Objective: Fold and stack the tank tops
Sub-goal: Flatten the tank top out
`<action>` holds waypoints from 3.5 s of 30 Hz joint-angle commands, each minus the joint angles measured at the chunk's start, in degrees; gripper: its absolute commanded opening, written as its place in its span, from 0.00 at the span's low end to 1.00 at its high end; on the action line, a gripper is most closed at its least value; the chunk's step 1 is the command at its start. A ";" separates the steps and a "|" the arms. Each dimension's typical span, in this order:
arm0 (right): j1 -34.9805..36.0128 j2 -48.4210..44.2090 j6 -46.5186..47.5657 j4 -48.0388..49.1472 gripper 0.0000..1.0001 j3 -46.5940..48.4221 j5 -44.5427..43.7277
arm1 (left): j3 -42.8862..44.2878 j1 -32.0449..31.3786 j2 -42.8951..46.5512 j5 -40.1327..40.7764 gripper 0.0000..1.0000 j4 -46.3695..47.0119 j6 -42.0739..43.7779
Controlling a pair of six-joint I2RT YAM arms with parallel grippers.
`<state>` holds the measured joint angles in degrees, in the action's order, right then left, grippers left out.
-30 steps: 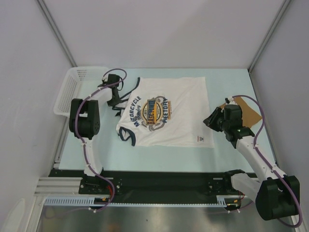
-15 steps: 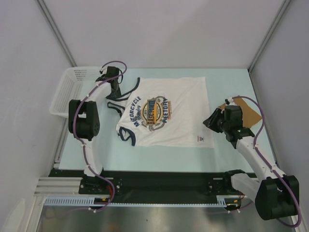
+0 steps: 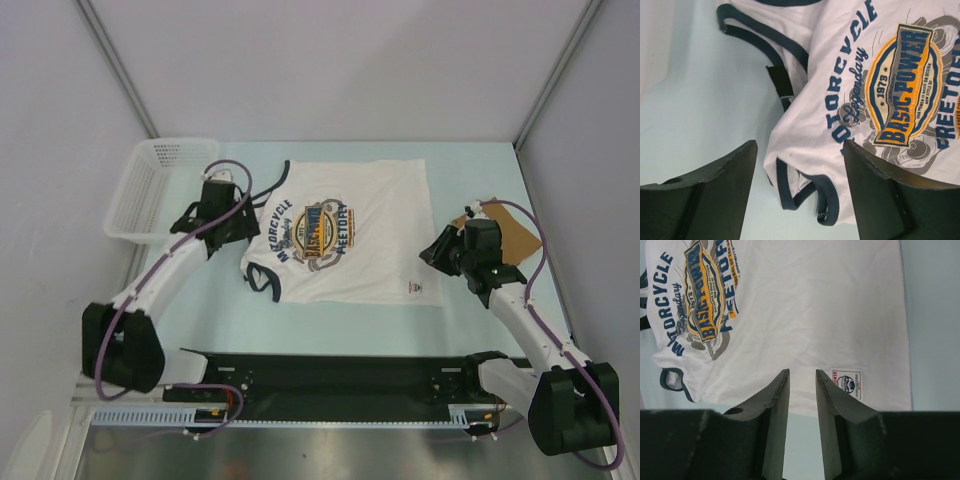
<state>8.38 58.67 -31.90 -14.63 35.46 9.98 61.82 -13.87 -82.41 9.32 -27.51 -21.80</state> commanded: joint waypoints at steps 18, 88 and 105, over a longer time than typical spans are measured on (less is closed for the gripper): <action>-0.21 -1.46 0.79 1.63 0.33 -1.10 2.77 | -23.51 33.72 14.95 -5.54 0.75 14.05 -16.69; -13.39 -9.81 -21.63 -12.70 0.00 -13.32 -17.19 | -35.91 1.48 13.16 -3.35 0.57 24.43 -18.10; -16.64 -11.13 -20.57 -12.26 0.00 -14.37 -13.67 | -14.01 4.20 13.94 38.75 1.00 -3.41 -13.97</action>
<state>-7.75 48.14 -53.08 -27.16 20.71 -3.40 43.97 -10.44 -70.48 34.96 -23.24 -36.75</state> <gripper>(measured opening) 0.010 0.901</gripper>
